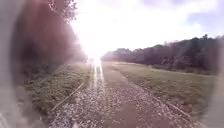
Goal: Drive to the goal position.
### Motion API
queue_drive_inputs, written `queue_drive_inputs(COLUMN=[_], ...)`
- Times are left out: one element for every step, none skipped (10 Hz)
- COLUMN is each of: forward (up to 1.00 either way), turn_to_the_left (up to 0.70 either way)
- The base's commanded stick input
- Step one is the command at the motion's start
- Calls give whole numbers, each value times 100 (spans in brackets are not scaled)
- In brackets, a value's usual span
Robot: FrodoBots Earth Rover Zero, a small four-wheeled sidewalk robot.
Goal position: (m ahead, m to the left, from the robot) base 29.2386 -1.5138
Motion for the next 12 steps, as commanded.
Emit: queue_drive_inputs(forward=[85,85,85,85,85,85,85,85,85,85,85,85], turn_to_the_left=[0,0,0,0,0,0,0,0,0,0,0,0])
